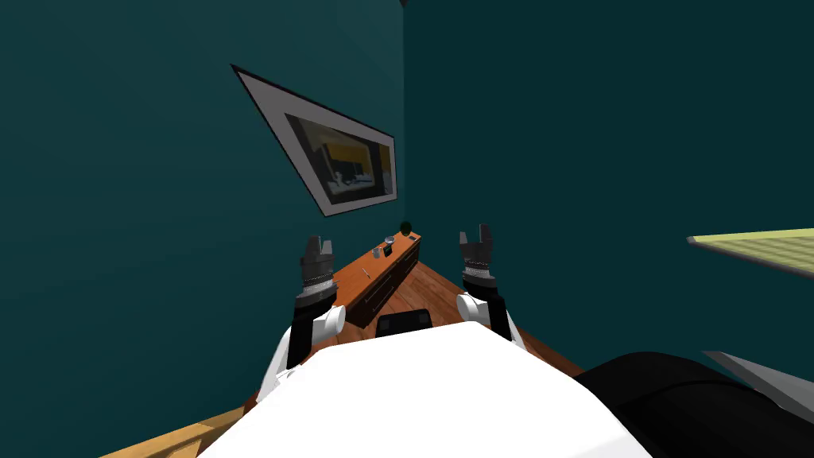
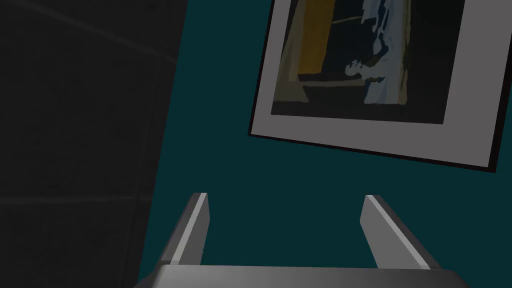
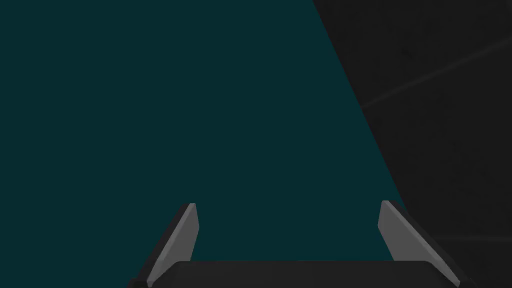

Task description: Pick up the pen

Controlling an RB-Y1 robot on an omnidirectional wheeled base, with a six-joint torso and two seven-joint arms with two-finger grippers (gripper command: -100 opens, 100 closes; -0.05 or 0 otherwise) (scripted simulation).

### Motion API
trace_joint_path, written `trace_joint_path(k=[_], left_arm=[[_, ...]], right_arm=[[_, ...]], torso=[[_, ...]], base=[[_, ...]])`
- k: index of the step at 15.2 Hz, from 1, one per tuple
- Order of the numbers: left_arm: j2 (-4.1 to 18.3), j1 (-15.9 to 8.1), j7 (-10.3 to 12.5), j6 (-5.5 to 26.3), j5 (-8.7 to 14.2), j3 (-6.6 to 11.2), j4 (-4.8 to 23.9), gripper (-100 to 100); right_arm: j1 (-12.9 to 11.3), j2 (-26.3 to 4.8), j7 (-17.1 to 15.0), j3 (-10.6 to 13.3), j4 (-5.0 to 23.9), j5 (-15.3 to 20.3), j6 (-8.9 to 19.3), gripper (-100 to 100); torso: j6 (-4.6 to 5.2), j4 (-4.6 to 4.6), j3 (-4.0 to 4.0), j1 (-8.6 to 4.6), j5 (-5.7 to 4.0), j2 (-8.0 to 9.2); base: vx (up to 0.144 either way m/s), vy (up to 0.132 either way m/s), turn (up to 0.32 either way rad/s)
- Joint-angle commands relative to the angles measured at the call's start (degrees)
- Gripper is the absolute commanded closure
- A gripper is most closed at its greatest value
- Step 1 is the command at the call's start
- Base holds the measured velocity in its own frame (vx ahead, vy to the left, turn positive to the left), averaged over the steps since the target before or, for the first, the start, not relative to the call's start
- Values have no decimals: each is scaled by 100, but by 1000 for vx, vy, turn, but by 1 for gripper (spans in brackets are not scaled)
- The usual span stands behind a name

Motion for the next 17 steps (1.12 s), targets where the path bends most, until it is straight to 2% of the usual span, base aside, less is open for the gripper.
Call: trace_joint_path(k=[1,2,3,4,5,6,7,8,10,11,12,13,15,16,17], left_arm=[[286,-6,-5,62,9,-3,40,-100],[311,-6,-5,62,9,-3,40,-100],[499,-12,-11,126,18,-7,80,-100],[521,-12,-11,126,18,-7,80,-100],[715,-20,-18,210,31,-11,133,-100],[726,-20,-18,210,31,-11,133,-100],[920,-29,-27,313,46,-16,198,-100],[920,-29,-27,313,46,-16,198,-100],[1235,-54,-49,574,84,-30,363,-100],[1268,-54,-49,574,84,-30,363,-100],[1423,-68,-62,729,106,-38,461,-100],[1423,-68,-62,729,106,-38,461,-100],[1698,-102,-92,1037,158,-56,686,-100],[1698,-102,-92,1083,158,-56,686,-100],[1819,-120,-108,1280,187,-66,812,-100]], right_arm=[[0,0,0,0,0,0,0,0],[0,0,0,0,0,0,0,0],[0,0,0,0,0,0,0,0],[0,0,0,0,0,0,0,0],[0,0,0,0,0,0,0,0],[0,0,0,0,0,0,0,0],[0,0,0,0,0,0,0,0],[0,0,0,0,0,0,0,0],[0,0,0,0,0,0,0,0],[0,0,0,0,0,0,0,0],[0,0,0,0,0,0,0,0],[0,0,0,0,0,0,0,0],[0,0,0,0,0,0,0,0],[0,0,0,0,0,0,0,0],[0,0,0,0,0,0,0,0]], torso=[[0,0,0,0,0,0],[1,0,0,1,0,-1],[0,0,-1,2,0,-1],[1,0,-1,3,0,-2],[0,-1,-1,3,1,-2],[1,-1,-2,3,1,-4],[1,-1,-2,3,1,-4],[1,-1,-3,4,1,-5],[1,-2,-4,4,1,-7],[2,-2,-5,5,1,-9],[1,-2,-5,6,1,-9],[2,-2,-6,7,2,-10],[2,-3,-7,6,2,-12],[4,-3,-8,6,1,-14],[1,-4,-8,6,1,-14]], base=[[2,0,-26],[4,0,-35],[7,1,-47],[7,3,-32],[10,2,-46],[10,3,-40],[13,2,-57],[13,2,-49],[18,4,-89],[20,10,-95],[21,12,-103],[22,10,-80],[30,6,-142],[31,9,-132],[27,11,-96]])
